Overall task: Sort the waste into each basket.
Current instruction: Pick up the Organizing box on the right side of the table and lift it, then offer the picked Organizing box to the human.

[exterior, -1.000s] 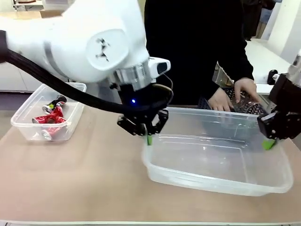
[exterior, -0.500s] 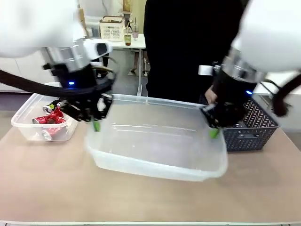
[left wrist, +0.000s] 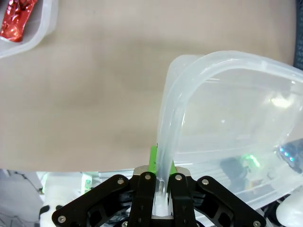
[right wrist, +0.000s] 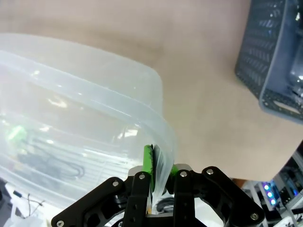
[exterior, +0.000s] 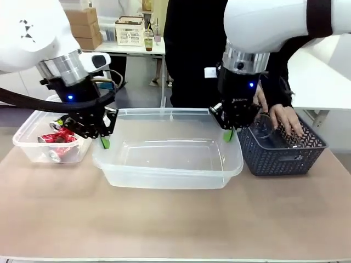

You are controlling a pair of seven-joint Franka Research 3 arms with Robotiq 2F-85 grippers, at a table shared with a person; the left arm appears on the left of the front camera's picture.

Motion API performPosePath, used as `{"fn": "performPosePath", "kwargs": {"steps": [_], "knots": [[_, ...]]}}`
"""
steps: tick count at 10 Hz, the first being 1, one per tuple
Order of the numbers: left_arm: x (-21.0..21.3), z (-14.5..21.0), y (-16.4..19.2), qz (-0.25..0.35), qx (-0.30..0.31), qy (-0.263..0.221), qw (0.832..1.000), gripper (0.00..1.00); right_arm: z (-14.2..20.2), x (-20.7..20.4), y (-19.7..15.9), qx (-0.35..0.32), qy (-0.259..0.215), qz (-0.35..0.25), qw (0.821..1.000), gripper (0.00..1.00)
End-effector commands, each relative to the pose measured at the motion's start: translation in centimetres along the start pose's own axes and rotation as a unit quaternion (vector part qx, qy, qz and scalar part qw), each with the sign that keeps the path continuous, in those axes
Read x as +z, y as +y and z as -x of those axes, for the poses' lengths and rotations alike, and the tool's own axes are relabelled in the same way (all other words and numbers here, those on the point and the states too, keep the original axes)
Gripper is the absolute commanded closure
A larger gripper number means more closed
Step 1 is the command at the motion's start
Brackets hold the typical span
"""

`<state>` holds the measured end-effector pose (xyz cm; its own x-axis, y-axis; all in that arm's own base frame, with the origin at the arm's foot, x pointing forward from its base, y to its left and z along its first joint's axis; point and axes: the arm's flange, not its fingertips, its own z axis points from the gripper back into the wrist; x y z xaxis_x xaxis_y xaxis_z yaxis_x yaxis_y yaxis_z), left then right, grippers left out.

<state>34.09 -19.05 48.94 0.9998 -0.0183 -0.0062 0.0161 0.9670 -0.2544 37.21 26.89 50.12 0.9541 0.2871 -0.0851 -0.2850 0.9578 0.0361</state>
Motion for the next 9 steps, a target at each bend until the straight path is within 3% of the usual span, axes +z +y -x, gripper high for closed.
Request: {"fn": "performPosePath", "kwargs": {"steps": [1,9], "knots": [[0.98,1.09,-0.46,-0.012,0.007,-0.008,1.0,1.0,0.92,0.84,0.4,-0.001,-0.005,-0.008,1.0,1.0],[0.98,1.09,-0.46,-0.012,0.007,-0.008,1.0,1.0,0.92,0.84,0.4,-0.001,-0.005,-0.008,1.0,1.0]]}}
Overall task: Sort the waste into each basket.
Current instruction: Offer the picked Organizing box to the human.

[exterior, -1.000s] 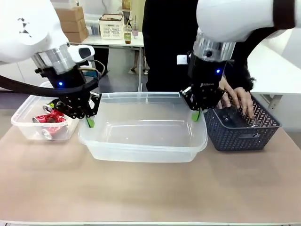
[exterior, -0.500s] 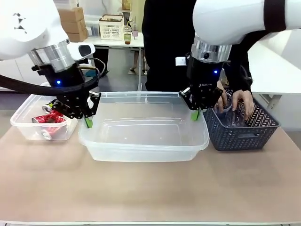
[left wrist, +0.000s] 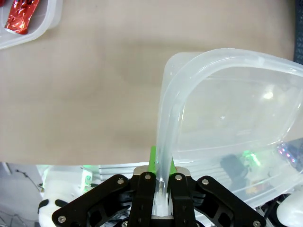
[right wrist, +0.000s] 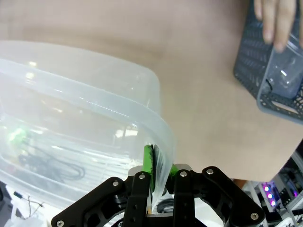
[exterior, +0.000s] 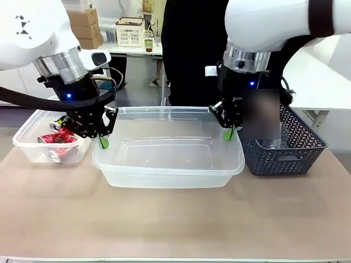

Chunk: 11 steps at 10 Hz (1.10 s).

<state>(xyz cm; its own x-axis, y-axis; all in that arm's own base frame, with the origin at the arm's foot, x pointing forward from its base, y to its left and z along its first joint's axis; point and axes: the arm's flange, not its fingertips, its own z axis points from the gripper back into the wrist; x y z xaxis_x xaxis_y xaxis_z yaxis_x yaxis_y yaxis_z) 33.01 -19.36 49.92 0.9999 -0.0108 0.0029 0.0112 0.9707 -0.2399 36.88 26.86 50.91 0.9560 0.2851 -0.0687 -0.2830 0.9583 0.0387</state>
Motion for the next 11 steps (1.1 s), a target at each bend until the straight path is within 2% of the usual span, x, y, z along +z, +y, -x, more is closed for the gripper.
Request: {"fn": "performPosePath", "kwargs": {"steps": [1,11], "knots": [[0.11,0.01,0.11,-0.004,0.004,-0.002,1.0,1.0,0.53,0.1,0.31,-0.001,0.003,-0.006,1.0,1.0],[0.11,0.01,0.11,-0.004,0.004,-0.002,1.0,1.0,0.53,0.1,0.31,-0.001,0.003,-0.006,1.0,1.0]]}}
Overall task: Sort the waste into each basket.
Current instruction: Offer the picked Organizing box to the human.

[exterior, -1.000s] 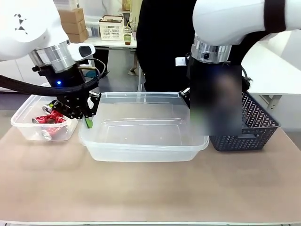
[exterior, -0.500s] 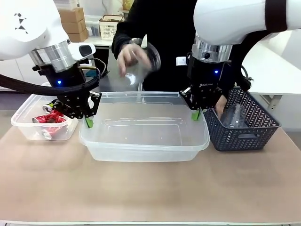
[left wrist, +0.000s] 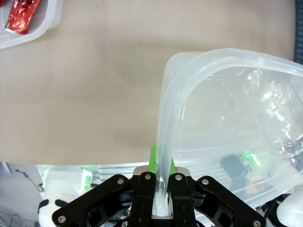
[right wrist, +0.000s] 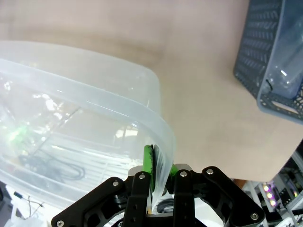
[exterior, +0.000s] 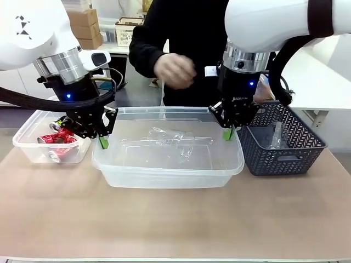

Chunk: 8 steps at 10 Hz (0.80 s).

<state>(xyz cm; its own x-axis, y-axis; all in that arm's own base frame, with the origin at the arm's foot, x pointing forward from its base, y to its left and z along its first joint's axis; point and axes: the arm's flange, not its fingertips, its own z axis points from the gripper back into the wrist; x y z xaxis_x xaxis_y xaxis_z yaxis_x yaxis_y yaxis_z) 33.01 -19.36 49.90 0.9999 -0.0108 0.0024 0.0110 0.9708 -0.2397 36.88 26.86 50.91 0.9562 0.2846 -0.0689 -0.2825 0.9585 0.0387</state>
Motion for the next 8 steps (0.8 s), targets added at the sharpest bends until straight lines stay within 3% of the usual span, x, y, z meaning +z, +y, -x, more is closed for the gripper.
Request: {"fn": "performPosePath", "kwargs": {"steps": [1,8], "knots": [[0.13,0.01,0.1,-0.004,0.004,-0.003,1.0,1.0,0.53,0.1,0.3,0.0,0.003,-0.006,1.0,1.0],[0.13,0.01,0.1,-0.004,0.004,-0.003,1.0,1.0,0.53,0.1,0.3,0.0,0.003,-0.006,1.0,1.0]]}}
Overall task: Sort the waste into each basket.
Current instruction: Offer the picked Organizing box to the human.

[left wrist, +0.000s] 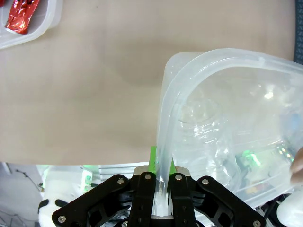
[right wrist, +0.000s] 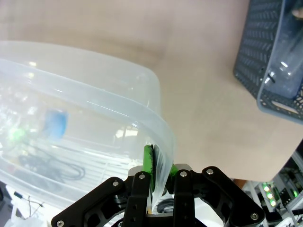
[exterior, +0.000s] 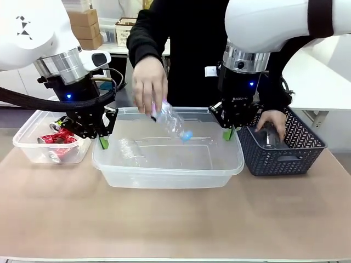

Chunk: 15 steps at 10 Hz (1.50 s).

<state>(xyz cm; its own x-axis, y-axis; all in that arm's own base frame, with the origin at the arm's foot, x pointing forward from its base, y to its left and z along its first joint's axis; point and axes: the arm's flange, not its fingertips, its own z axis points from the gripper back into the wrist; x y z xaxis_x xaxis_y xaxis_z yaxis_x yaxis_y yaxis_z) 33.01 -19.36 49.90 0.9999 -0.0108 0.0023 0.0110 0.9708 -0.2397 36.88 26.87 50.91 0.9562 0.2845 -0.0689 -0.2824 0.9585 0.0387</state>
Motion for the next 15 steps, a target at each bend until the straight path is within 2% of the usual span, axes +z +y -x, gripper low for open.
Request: {"fn": "performPosePath", "kwargs": {"steps": [1,15], "knots": [[0.13,0.01,0.1,-0.004,0.004,-0.003,1.0,1.0,0.53,0.1,0.3,0.0,0.003,-0.006,1.0,1.0],[0.13,0.01,0.1,-0.004,0.004,-0.003,1.0,1.0,0.53,0.1,0.3,0.0,0.003,-0.006,1.0,1.0]]}}
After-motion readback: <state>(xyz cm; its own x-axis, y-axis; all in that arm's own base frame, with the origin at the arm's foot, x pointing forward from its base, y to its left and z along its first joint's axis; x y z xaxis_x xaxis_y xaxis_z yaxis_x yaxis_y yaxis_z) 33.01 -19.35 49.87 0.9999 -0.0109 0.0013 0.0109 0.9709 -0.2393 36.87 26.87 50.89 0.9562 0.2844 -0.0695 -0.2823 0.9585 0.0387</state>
